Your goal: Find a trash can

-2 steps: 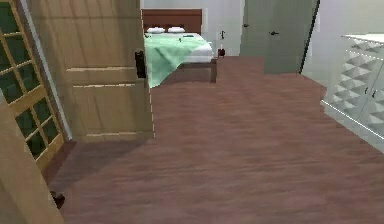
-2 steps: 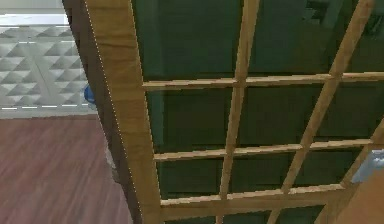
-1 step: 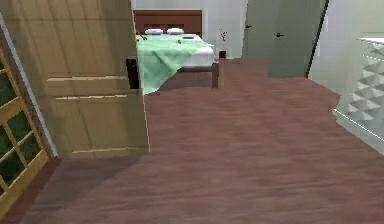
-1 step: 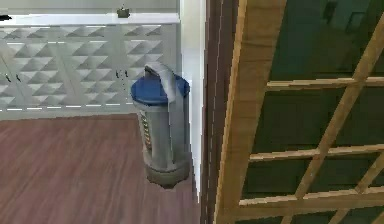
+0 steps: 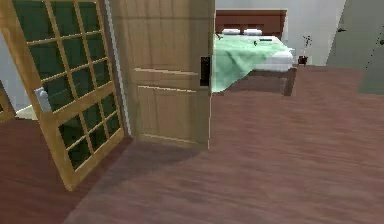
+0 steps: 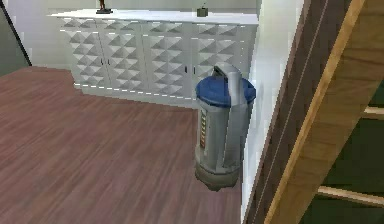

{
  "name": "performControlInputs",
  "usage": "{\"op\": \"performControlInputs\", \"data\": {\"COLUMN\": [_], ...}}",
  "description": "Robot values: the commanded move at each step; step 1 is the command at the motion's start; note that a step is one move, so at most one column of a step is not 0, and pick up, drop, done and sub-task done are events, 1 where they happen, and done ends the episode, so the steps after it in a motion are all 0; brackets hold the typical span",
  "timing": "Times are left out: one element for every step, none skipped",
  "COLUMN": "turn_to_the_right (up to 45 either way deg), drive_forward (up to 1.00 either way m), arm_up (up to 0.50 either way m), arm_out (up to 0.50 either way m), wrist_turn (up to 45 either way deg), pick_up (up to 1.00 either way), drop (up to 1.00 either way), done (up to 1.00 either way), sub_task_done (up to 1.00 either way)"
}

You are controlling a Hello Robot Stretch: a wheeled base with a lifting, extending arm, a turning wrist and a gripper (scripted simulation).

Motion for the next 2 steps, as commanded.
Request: {"op": "performControlInputs", "data": {"turn_to_the_right": [-3.0, 0.0], "drive_forward": [0.00, 0.45], "arm_up": [0.00, 0.00], "arm_out": [0.00, 0.00], "wrist_turn": [0.0, 0.0], "pick_up": [0.00, 0.00], "drop": [0.00, 0.00], "done": [0.00, 0.00], "sub_task_done": [0.00, 0.00]}}
